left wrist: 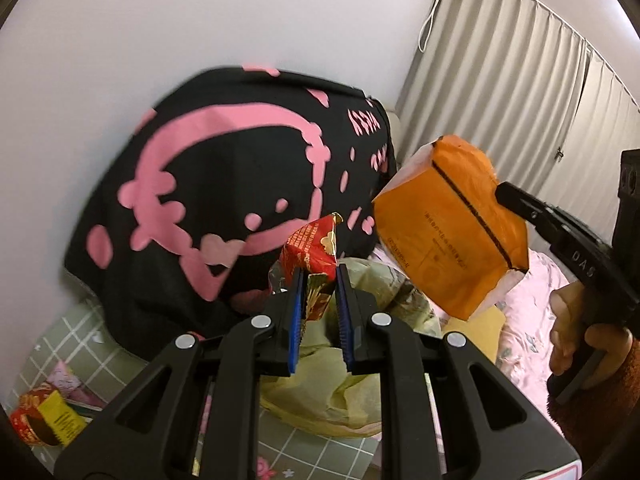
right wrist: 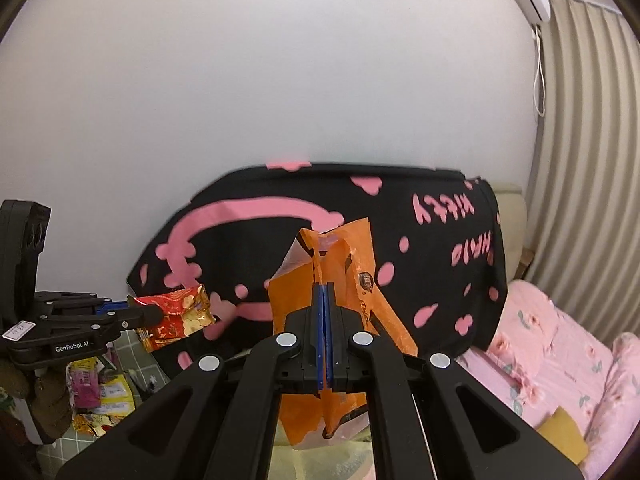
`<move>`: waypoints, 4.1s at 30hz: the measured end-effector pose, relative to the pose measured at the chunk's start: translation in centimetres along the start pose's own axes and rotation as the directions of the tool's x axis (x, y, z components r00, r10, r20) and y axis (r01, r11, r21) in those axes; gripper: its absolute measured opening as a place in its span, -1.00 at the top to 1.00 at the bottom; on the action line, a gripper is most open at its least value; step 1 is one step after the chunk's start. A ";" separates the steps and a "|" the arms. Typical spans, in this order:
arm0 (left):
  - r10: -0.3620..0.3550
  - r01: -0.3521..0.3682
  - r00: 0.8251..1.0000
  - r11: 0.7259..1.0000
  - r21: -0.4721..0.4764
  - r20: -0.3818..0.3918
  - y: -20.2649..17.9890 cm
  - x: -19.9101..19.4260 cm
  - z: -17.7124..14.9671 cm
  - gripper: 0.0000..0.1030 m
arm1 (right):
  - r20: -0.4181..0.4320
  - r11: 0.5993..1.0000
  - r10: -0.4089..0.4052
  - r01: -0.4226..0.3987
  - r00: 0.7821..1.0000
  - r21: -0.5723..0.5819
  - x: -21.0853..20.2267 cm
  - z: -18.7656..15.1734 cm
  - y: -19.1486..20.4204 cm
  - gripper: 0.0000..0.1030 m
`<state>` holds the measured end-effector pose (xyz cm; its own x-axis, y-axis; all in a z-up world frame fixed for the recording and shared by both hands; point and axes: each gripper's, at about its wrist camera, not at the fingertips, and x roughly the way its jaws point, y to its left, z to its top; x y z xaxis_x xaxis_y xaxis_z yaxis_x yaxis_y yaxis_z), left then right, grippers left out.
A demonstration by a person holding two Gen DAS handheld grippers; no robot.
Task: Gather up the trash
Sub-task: 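Carry both items to the yellow-green bin and open the right tool over it, then open the left tool to drop the red wrapper into the bin, then move both tools back over the remaining snack pile on the table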
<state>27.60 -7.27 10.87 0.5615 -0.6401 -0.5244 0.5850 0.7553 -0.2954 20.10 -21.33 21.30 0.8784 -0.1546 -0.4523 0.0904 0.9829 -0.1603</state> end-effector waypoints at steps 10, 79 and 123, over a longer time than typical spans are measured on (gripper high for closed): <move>0.012 -0.016 0.998 0.998 -0.064 -0.056 2.4 1.4 -1.2 0.71 | -0.242 0.993 0.089 -0.068 0.966 0.095 9.0 -7.7 1.0 0.95; 0.202 -0.206 0.974 0.978 -0.037 -0.101 3.6 -0.2 -9.3 -0.13 | -0.150 0.970 0.175 -0.144 0.973 0.195 5.6 -11.3 2.4 0.90; 0.480 -0.479 0.864 0.698 -0.532 -0.149 24.9 -16.9 -22.3 -0.16 | -0.679 0.839 0.453 -0.535 0.577 0.105 13.2 -21.7 30.2 0.89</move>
<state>19.64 25.46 -5.46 0.6794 -0.1698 -0.7139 -0.1719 0.9090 -0.3798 24.24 4.16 -8.56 0.2292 0.2879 -0.9298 -0.3446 0.9174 0.1991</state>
